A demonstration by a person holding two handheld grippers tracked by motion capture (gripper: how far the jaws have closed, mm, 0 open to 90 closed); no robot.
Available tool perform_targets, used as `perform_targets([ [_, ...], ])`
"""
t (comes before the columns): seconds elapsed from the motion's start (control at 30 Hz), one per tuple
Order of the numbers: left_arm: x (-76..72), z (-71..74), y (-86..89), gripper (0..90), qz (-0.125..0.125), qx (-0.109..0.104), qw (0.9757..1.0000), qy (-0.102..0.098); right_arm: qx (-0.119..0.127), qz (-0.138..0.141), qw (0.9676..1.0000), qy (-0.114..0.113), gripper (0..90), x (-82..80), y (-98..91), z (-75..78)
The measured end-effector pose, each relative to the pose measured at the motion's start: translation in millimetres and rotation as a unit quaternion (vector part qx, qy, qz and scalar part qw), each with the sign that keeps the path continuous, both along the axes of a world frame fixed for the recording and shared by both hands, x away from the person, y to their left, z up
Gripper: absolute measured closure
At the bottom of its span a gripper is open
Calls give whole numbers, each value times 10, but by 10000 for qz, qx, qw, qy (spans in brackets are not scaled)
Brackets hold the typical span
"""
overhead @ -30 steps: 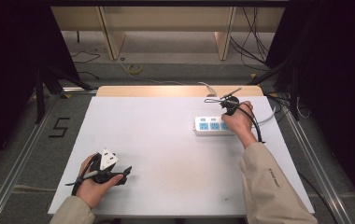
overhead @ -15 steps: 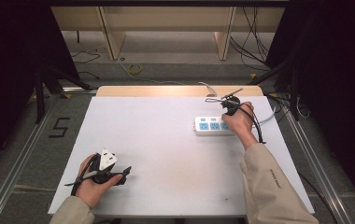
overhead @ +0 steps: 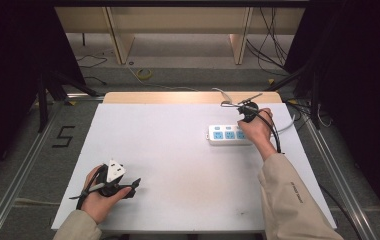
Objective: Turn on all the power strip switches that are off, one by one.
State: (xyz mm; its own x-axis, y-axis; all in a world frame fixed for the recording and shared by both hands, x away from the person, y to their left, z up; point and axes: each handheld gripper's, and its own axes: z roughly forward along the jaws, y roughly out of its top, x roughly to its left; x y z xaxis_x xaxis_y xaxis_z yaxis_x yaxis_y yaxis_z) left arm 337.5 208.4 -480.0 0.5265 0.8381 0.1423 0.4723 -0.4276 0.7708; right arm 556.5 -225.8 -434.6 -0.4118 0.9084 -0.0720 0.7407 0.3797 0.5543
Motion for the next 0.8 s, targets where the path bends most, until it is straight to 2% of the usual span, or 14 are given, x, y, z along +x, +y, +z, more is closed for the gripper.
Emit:
perform_targets([
  [0.37,-1,1,2,218,4,0,10000,-3,141,113,9998,0,900,-22,58,57],
  [0.8,-1,4,5,218,3,10,10000,2,135,265,9995,-56,900,-29,142,103],
])
